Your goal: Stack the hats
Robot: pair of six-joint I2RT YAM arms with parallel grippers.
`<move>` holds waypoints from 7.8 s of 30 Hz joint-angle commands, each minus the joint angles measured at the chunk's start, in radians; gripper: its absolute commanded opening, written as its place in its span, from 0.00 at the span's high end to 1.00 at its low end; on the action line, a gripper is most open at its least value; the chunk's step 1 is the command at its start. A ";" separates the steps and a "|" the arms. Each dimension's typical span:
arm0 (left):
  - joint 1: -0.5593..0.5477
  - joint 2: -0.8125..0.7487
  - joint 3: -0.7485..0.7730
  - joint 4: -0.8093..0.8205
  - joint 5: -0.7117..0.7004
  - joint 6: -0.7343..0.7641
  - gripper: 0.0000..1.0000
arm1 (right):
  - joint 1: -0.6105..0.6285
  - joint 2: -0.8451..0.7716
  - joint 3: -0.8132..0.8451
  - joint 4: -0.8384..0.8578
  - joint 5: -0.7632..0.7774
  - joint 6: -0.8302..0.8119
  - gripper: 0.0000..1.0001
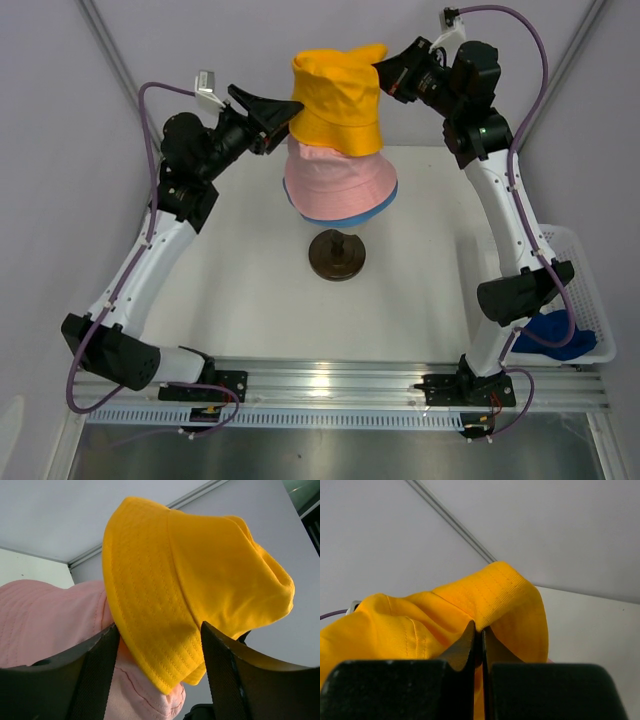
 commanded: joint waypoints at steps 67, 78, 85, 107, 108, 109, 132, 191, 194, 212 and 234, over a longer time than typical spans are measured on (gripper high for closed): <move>-0.275 -0.410 -0.353 0.022 -0.370 0.178 0.99 | -0.026 -0.782 -1.038 0.524 0.065 0.640 0.19; -0.312 -0.415 -0.377 0.011 -0.380 0.234 0.99 | 0.068 -0.677 -0.984 0.526 0.079 0.600 0.29; -0.344 -0.393 -0.365 -0.009 -0.393 0.302 0.99 | 0.091 -0.616 -0.969 0.552 0.080 0.591 0.52; -0.415 -0.475 -0.546 -0.174 -0.485 0.346 0.99 | 0.091 -0.700 -1.078 0.225 0.247 0.301 1.00; -0.418 -0.478 -0.550 -0.180 -0.491 0.343 0.99 | 0.091 -0.702 -1.081 0.219 0.246 0.296 1.00; -0.421 -0.481 -0.560 -0.191 -0.502 0.339 0.99 | 0.092 -0.702 -1.082 0.210 0.249 0.292 1.00; -0.044 -0.568 -0.435 -0.253 -0.459 0.360 0.33 | -0.070 -0.443 -0.884 0.159 -0.125 0.079 1.00; 0.073 -0.071 -0.455 0.283 -0.120 0.010 0.47 | -0.132 -0.145 -0.662 0.113 -0.288 -0.006 1.00; 0.073 -0.077 -0.448 0.252 -0.123 0.013 0.47 | -0.132 -0.140 -0.663 0.122 -0.290 0.003 1.00; 0.078 -0.005 -0.449 0.415 -0.012 -0.062 0.64 | -0.107 -0.136 -0.663 0.132 -0.285 0.010 1.00; 0.081 -0.071 -0.378 0.188 -0.050 0.124 0.98 | -0.090 -0.107 -0.693 0.181 -0.236 0.042 1.00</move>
